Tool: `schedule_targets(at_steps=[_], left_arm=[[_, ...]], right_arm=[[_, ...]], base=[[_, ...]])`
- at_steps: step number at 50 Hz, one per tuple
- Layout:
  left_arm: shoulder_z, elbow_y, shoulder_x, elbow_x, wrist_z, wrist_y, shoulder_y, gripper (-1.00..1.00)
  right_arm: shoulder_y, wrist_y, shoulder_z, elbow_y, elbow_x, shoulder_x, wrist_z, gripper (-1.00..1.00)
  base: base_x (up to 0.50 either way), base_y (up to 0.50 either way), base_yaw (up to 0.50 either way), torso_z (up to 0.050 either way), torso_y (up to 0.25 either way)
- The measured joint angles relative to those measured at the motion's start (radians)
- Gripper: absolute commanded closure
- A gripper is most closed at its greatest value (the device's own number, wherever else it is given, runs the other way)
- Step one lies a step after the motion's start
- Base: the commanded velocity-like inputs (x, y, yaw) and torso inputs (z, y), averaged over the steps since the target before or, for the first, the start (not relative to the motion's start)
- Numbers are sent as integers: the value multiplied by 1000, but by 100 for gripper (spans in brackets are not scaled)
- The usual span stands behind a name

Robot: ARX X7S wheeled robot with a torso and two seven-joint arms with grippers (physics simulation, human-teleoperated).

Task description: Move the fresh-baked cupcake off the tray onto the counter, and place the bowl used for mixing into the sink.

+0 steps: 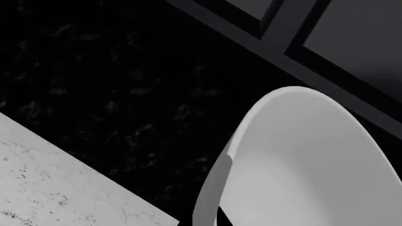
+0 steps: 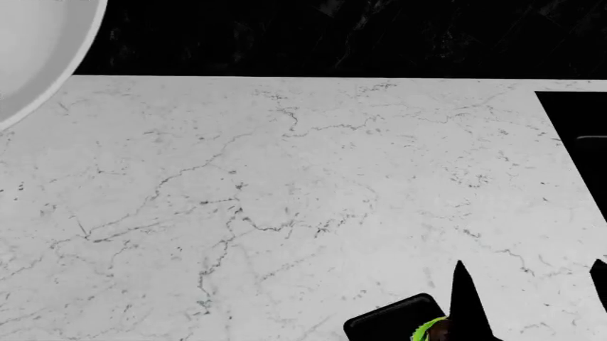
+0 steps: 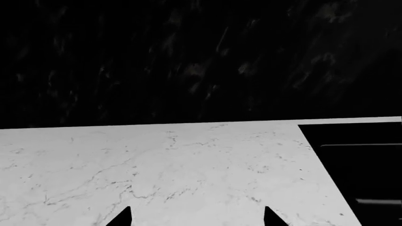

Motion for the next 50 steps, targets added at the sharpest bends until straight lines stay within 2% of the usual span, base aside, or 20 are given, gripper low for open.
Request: schedule_targets(at_steps=[20,35,50], left_arm=[[23,2,-6,19,4,9,-4,100],[32,6,-14,12,5,21,-2,100],[35,8,-15,21,18,28,16,100]], right_arm=[[-50,-93,-37,10,141,71,35,-100],[-181,77,54,66,89,-19,-7,-100],[-189,152,-17,127,-28,-101,-42,-100]], base=[[0,0,0,0,1],[0,0,0,0,0],[0,0,0,0,0]])
